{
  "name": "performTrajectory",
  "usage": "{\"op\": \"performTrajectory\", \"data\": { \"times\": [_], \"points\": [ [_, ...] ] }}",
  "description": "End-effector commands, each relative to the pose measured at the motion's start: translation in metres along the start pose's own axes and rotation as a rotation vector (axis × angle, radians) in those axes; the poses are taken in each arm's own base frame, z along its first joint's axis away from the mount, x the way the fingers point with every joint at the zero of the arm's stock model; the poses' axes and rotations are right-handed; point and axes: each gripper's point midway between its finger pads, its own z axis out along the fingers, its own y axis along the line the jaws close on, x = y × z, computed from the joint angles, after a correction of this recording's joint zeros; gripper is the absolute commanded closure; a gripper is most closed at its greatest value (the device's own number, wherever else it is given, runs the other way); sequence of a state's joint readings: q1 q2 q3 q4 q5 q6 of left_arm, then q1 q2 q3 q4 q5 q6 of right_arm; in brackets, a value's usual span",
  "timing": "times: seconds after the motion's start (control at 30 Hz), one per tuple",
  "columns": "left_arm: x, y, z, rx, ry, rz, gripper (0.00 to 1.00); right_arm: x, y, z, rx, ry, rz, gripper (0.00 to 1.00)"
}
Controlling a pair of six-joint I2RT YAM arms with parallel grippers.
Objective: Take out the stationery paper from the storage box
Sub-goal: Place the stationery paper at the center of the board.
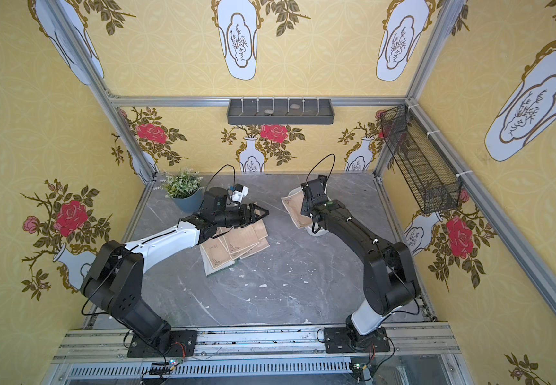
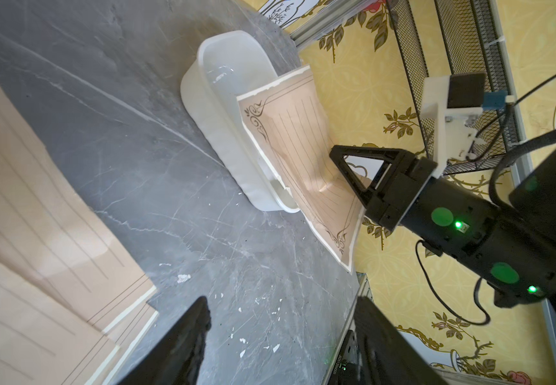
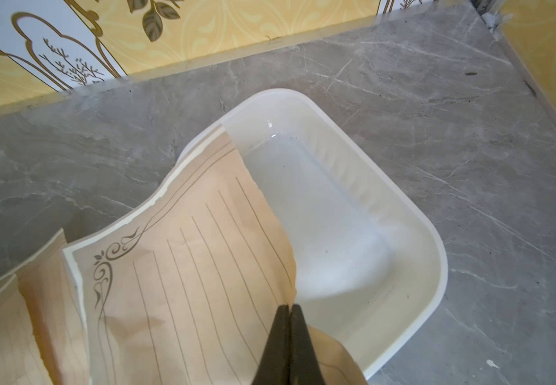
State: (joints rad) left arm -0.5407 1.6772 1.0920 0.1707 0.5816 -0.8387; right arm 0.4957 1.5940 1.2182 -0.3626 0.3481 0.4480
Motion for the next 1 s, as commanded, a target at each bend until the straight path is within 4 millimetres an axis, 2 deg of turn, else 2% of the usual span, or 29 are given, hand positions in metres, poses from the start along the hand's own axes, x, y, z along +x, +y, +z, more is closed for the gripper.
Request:
{"op": "performTrajectory", "data": {
  "times": [0.0, 0.33, 0.5, 0.6, 0.77, 0.93, 0.97],
  "points": [
    [-0.002, -0.007, 0.010, 0.031, 0.013, 0.007, 0.30, -0.013, 0.014, -0.015, -0.013, -0.074, 0.021, 1.00],
    [0.000, -0.018, 0.038, 0.054, 0.049, 0.017, 0.31, -0.015, 0.052, -0.039, -0.065, -0.119, 0.003, 1.00],
    [0.001, -0.019, 0.042, 0.062, 0.058, 0.019, 0.38, -0.022, 0.065, -0.052, -0.111, -0.150, 0.003, 1.00],
    [0.000, -0.022, 0.041, 0.072, 0.056, 0.025, 0.50, -0.023, 0.067, -0.055, -0.118, -0.154, -0.002, 1.00],
    [0.001, -0.023, 0.039, 0.077, 0.056, 0.027, 0.77, -0.019, 0.069, -0.056, -0.128, -0.140, -0.005, 1.00],
    [0.002, -0.022, 0.038, 0.071, 0.061, 0.027, 0.96, -0.017, 0.078, -0.064, -0.188, -0.141, -0.028, 1.00],
    [0.003, -0.022, 0.037, 0.067, 0.060, 0.032, 0.99, -0.017, 0.079, -0.066, -0.205, -0.138, -0.033, 0.95]
  ]
}}
